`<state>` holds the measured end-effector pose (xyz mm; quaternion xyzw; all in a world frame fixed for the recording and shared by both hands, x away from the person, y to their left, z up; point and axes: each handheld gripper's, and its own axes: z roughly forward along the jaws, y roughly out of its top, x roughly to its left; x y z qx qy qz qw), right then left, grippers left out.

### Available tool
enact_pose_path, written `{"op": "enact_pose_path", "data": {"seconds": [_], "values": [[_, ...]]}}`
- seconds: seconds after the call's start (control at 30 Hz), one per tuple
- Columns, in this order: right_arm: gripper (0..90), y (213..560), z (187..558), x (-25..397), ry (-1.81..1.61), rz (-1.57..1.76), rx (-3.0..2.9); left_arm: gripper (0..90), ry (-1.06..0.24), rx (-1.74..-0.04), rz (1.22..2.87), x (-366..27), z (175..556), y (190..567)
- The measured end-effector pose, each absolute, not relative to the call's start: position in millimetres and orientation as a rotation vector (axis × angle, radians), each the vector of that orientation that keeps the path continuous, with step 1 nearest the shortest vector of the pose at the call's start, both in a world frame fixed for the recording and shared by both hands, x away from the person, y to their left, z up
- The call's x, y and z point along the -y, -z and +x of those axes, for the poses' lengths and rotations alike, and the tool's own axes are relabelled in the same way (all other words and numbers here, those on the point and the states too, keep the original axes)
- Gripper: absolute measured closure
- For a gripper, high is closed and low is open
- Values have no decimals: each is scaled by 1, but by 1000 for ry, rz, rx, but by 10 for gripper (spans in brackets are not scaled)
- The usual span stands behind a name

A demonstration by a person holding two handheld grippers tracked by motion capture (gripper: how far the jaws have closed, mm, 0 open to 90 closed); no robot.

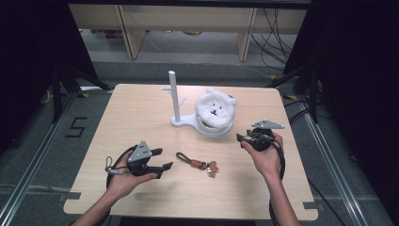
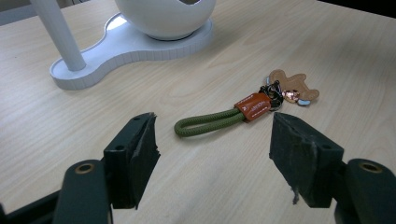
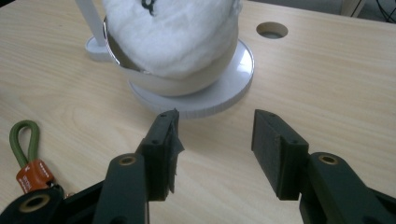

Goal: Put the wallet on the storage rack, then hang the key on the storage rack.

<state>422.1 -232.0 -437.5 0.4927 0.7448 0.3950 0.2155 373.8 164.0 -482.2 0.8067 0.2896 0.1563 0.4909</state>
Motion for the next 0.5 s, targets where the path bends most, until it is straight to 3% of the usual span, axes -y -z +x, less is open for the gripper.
{"op": "enact_pose_path", "data": {"seconds": [0.27,0.5], "values": [[566,443,409,228,-1033,1325,-2193,311,-371,-706,1942,-161,374,479],[718,443,407,206,-988,1235,-2406,323,-369,-708,1943,-164,373,482]]}}
